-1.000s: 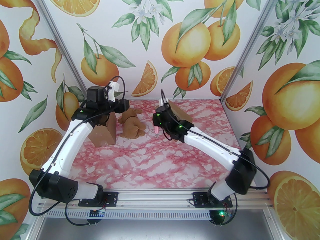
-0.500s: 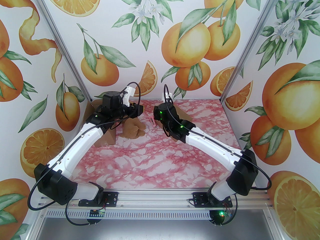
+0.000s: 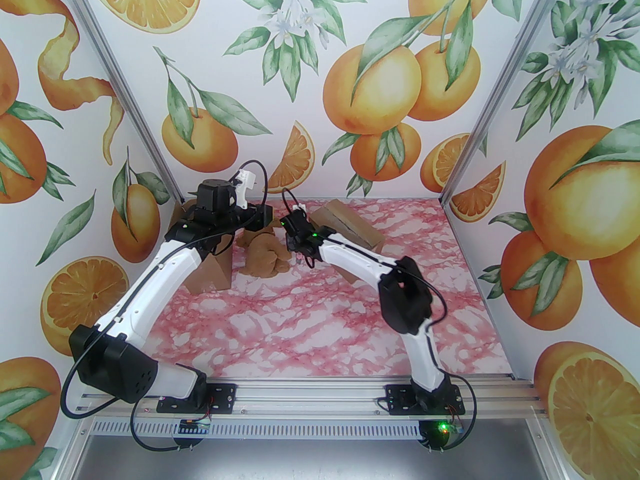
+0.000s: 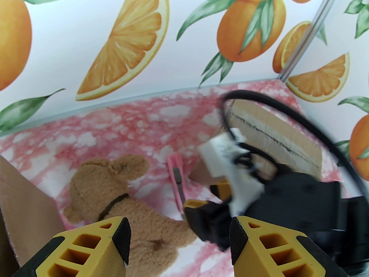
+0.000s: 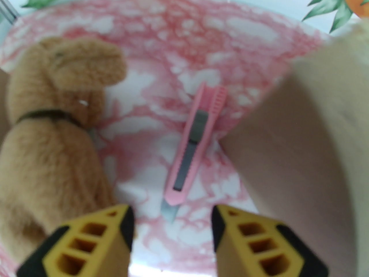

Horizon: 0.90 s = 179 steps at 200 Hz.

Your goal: Unpack the express box

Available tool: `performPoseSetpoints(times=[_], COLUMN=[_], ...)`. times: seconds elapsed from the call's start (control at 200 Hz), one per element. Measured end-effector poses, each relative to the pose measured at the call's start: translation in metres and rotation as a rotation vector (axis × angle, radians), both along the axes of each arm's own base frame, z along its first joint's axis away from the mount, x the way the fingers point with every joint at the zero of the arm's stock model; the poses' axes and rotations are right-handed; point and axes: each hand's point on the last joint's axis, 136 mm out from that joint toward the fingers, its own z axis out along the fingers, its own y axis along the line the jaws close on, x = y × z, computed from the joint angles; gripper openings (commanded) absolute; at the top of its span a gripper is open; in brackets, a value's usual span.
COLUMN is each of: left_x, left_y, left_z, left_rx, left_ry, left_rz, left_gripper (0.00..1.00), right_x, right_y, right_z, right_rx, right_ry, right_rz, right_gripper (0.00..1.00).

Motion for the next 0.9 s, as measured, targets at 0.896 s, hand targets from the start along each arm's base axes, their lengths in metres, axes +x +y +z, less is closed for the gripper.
performPoseSetpoints(times=[0.896], left_x=[0.014], left_y=[0.001], left_z=[-0.015], left_rx=[0.079], left_ry=[0.045], left_rz=[-0.004], left_gripper=[0.62], right_x=[0.047], right_y=[-0.029], right_z=[-0.086], right_rx=[0.082], right_ry=[0.181], right_rz=[-0.309], right_gripper=[0.65])
